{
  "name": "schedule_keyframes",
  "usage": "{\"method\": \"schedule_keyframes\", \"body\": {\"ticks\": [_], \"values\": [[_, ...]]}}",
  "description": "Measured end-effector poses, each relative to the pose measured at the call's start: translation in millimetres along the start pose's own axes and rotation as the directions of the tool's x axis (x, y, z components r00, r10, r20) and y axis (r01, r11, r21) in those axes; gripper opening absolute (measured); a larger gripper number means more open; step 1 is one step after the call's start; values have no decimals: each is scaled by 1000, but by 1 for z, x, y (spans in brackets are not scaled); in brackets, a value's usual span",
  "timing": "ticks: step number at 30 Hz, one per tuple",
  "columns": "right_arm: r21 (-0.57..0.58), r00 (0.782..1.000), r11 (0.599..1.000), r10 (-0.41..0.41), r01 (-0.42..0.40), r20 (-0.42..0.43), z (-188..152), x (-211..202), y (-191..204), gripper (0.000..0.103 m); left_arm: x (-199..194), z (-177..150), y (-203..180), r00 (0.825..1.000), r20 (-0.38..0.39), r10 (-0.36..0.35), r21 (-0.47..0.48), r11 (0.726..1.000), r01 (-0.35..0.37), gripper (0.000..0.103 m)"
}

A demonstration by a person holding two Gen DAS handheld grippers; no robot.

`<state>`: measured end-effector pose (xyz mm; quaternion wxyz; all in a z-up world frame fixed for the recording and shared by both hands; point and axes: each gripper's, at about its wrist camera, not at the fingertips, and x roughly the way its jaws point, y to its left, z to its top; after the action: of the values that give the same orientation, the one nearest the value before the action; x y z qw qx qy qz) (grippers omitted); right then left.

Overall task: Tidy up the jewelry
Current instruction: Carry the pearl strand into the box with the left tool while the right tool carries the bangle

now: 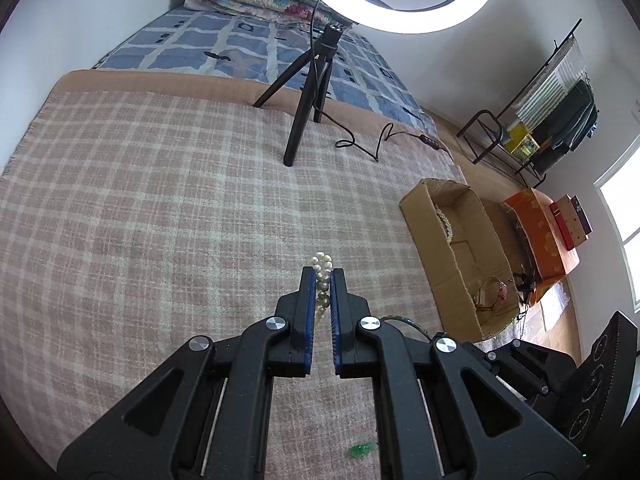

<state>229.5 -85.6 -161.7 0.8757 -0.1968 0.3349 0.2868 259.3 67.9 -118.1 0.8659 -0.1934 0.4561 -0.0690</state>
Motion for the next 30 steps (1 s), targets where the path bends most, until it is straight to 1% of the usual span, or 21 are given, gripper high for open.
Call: {"method": "schedule_keyframes", "body": {"ticks": [9,16,22,30], "values": [[41,997,999,-24,21,71,7,-33,-18,1,-18,4,-20,999,32,-32,20,999,32,4],[99,991,993,-69,58,116,5,-61,-43,1,-27,11,-42,996,59,-70,37,997,68,4],[154,985,983,-121,102,122,-5,-76,-74,1,-29,16,-68,991,70,-111,57,993,108,4],[237,978,960,-179,150,106,-22,-89,-116,1,-22,23,-116,982,67,-174,96,981,167,5]]}}
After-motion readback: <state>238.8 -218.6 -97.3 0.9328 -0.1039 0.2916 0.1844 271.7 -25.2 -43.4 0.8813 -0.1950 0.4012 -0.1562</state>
